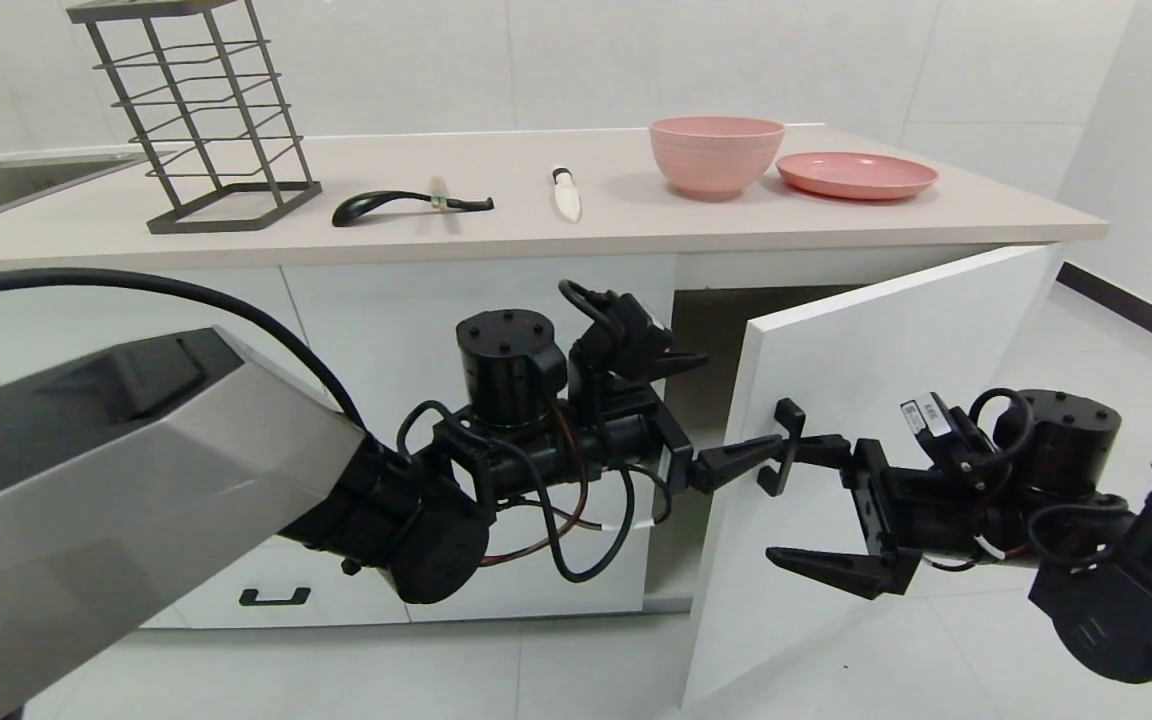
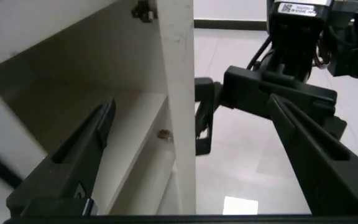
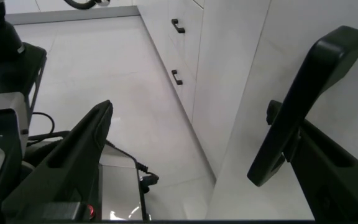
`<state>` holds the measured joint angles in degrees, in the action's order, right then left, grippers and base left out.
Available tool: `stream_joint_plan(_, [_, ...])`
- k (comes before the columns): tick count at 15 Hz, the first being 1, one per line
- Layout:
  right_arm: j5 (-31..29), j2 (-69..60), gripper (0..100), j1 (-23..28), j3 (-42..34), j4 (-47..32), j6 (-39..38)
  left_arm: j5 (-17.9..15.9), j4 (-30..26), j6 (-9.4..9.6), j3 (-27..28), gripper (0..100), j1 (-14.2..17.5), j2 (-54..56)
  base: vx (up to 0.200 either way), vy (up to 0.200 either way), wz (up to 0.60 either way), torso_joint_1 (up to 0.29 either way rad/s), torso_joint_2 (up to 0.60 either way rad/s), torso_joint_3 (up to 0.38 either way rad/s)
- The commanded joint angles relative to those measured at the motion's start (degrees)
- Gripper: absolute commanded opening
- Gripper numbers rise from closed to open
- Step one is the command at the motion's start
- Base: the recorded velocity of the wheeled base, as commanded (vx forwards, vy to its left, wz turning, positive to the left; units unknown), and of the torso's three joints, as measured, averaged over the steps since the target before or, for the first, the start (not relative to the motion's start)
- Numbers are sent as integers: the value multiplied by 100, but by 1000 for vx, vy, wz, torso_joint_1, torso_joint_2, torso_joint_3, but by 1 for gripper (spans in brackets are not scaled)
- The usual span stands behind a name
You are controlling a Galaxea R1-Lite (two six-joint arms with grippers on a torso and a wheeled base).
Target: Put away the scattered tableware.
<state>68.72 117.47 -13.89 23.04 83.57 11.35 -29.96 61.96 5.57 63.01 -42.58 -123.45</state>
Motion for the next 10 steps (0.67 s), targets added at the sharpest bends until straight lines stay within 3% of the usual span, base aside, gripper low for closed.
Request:
stream_joint_plan(1, [124,-207,100,9,-107,54,52,122,-27,-12,572,100,-233,-408,0,0,0,0,0,0])
stream_joint_plan(3, [124,-189,100,17,-107,54,69,254,35,-91,1011,100,-268,-689,0,0,0,0,0,0])
stream_joint_plan(7, [124,347,100,246,122,213,131,202,228,-126,1011,100,-637,-680,0,0,0,0,0,0])
stream_joint_plan(10, [124,602,100,492,491,213,131,219,228,-126,1029,100,-716,-689,0,0,0,0,0,0])
